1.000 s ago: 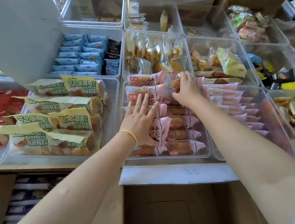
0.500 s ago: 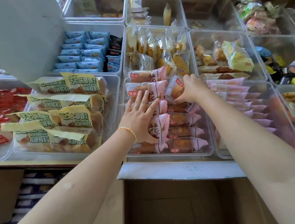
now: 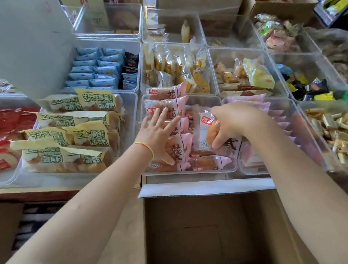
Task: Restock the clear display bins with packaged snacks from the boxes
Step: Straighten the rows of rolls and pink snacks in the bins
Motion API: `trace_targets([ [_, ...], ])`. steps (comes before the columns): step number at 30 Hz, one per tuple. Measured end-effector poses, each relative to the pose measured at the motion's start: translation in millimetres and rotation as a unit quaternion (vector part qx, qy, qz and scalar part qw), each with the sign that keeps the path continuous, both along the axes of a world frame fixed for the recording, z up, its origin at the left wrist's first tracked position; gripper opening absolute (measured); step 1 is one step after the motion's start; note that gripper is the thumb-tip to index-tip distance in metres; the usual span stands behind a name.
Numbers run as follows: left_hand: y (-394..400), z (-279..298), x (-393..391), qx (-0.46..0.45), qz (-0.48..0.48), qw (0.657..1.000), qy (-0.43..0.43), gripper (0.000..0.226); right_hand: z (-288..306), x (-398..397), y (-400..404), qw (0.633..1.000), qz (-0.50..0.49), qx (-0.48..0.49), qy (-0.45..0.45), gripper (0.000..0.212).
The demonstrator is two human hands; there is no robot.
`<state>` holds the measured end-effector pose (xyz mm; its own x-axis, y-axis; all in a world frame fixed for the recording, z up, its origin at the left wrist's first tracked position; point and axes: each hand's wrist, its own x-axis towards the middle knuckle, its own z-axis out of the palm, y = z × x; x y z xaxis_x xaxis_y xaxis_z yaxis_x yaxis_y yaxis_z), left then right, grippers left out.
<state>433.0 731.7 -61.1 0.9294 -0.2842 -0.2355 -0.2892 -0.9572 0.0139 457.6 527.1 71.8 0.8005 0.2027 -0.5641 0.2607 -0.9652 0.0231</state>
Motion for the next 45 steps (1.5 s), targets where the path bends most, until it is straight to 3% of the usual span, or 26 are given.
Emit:
trace_targets([
  [3,15.6,2.1,-22.9,-0.067,0.087,0.994,-0.001,0.129,4.7,-23.6,22.1,0.996,0.059,0.07,0.021,0.062],
  [6,31.8,-1.6,-49.2,-0.189,0.188,0.963,-0.032,0.103,-20.2,-41.5,49.9,0.989,0.12,0.088,0.012,0.064],
  [8,38.6,-2.0,-62.6,-0.269,0.255,0.927,-0.06,0.078,-43.4,-54.8,68.1,0.983,0.158,0.086,-0.037,0.052],
  [10,40.5,-3.5,-71.4,-0.324,0.333,0.885,-0.035,0.06,-67.6,-67.3,81.2,0.973,0.179,0.085,-0.119,0.046],
  [13,40.4,-10.1,-79.1,-0.348,0.39,0.853,0.012,0.048,-97.3,-78.3,90.8,0.954,0.188,0.086,-0.217,0.048],
  [19,42.0,-12.9,-82.2,-0.311,0.362,0.879,0.022,0.037,-131.6,-86.1,84.3,0.901,0.238,0.083,-0.353,0.053],
  [27,47.2,-8.9,-77.6,-0.212,0.296,0.93,0.056,0.036,-133.4,-85.1,91.8,0.917,0.26,0.069,-0.293,0.061],
  [32,46.0,-9.3,-74.0,-0.193,0.313,0.926,0.08,0.041,-123.4,-82.4,91.6,0.948,0.244,0.071,-0.19,0.071],
  [35,51.4,-11.3,-72.4,-0.181,0.319,0.925,0.097,0.037,-127.4,-80.8,90.5,0.938,0.269,0.082,-0.203,0.066],
  [39,58.0,-14.4,-73.0,-0.184,0.292,0.935,0.087,0.042,-147.5,-73.0,82.1,0.897,0.309,0.039,-0.313,0.078],
  [45,60.7,-18.7,-77.7,-0.198,0.26,0.942,0.082,0.04,-156.6,-58.3,85.7,0.928,0.299,0.015,-0.223,0.096],
])
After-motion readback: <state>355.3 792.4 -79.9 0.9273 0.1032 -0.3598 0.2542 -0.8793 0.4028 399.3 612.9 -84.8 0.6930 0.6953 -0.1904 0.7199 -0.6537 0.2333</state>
